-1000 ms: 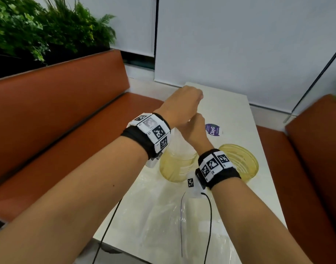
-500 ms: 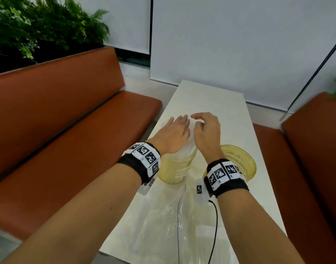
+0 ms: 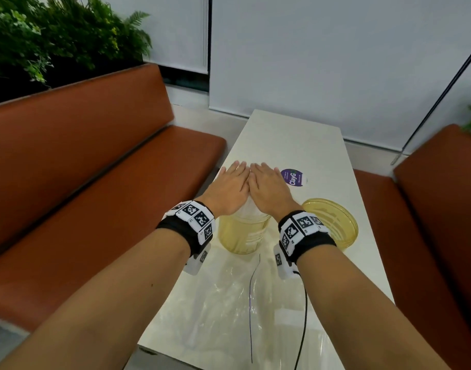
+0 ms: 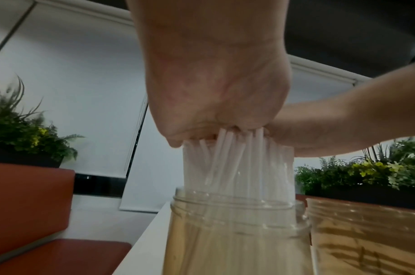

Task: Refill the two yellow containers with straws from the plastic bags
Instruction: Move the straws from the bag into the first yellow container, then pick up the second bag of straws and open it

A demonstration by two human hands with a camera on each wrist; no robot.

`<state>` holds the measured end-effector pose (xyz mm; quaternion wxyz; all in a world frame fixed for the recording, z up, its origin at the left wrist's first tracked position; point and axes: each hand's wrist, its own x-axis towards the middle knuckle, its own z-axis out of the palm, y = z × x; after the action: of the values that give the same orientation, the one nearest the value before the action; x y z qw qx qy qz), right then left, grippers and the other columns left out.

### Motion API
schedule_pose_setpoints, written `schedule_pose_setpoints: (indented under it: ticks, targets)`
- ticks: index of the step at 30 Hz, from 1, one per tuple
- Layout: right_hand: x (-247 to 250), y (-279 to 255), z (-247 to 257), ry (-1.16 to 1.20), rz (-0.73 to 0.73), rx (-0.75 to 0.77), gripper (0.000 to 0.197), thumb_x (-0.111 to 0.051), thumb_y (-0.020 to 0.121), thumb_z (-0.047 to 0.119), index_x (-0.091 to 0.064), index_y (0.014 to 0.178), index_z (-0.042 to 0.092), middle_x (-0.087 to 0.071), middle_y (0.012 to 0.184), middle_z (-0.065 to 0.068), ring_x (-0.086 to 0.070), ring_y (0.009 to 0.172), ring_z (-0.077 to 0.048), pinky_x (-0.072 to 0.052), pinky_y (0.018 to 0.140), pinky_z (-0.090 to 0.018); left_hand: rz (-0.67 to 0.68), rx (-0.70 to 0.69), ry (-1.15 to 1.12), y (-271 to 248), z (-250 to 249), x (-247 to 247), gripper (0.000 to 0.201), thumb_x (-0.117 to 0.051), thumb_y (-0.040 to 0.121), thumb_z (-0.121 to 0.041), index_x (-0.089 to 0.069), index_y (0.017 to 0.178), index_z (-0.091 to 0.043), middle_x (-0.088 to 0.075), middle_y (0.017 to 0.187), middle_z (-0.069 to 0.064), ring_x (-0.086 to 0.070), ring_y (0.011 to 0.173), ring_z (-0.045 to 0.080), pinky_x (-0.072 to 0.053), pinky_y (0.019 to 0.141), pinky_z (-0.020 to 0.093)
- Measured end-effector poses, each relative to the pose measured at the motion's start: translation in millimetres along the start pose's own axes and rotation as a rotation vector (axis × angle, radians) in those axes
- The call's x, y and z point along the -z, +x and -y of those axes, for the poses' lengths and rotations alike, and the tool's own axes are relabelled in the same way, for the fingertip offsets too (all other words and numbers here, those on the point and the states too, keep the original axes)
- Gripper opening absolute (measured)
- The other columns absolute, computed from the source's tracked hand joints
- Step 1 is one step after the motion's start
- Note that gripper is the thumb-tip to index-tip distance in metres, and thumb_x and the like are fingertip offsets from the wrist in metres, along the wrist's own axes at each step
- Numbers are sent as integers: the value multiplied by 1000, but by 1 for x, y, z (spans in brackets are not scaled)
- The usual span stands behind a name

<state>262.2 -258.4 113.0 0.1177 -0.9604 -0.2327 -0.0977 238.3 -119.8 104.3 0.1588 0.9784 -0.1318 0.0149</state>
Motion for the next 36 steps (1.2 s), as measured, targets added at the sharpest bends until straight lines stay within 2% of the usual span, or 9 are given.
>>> schedule_pose_setpoints:
  ticks: [4,6,10,14,17,20,26,32,36]
  targets:
    - [25,-12,2,58,-100,7,42,-38,104,24,-53,138,6,-54,142,-9,-39,139,-25,-19,119,-42,-88,14,-100,-14,-8,19,55,-26,110,-31,-19,160,-8,-6,170,9,-5,157,23,-3,127,50]
    - [44,-26,5,121,-174,-28,39,-46,101,29,-60,134,13,-60,135,-4,-48,130,-22,-30,113,-38,-186,-12,-114,-31,-18,25,57,-37,108,-31,-25,158,-8,-10,169,9,-9,156,24,-5,126,48]
    - [80,-80,11,207,-348,-186,26,-51,96,38,-72,102,24,-69,86,7,-63,81,-18,-50,72,-31,-483,-145,-155,-91,-46,18,34,-55,98,-26,-61,131,-20,-55,142,-4,-50,129,16,-35,101,29]
    - [75,-145,-14,127,-112,-480,37,-49,98,42,-60,72,18,-60,69,-2,-56,67,-25,-38,55,-27,-338,-153,-204,-147,-54,-31,22,-56,96,-33,-66,115,-28,-60,119,-13,-55,113,9,-44,91,34]
    - [40,-188,-53,2,200,-765,47,-45,95,56,-66,108,16,-66,108,-8,-59,99,-30,-50,79,-37,-44,-41,-205,-174,-47,-76,53,-33,95,-60,-55,137,-35,-49,144,-11,-43,135,13,-33,115,41]
    - [4,-222,-89,14,297,-1085,87,-50,82,77,-39,145,18,-45,143,-14,-43,130,-39,-45,101,-54,205,52,-141,-186,-43,-111,61,-24,97,-68,-30,153,-44,-18,167,-7,-9,156,20,-2,126,49]
    - [-25,-243,-100,164,319,-1307,133,-76,56,79,-17,154,11,-30,153,-17,-35,138,-41,-39,106,-57,380,129,-116,-185,-47,-151,56,-25,104,-56,-14,158,-44,3,170,-4,6,157,23,4,125,52]
    - [-34,-245,-113,337,262,-1339,145,-85,46,72,-10,155,13,-40,151,-20,-39,138,-43,-37,111,-58,397,88,36,-185,-49,-170,56,-27,106,-48,-13,160,-39,8,170,0,10,156,29,-2,124,59]
    - [-30,-253,-110,521,96,-1286,130,-93,55,46,-12,151,14,-40,148,-20,-46,132,-41,-46,103,-51,387,93,5,-184,-50,-171,56,-28,106,-47,-14,159,-39,8,170,1,11,156,30,-1,124,59]
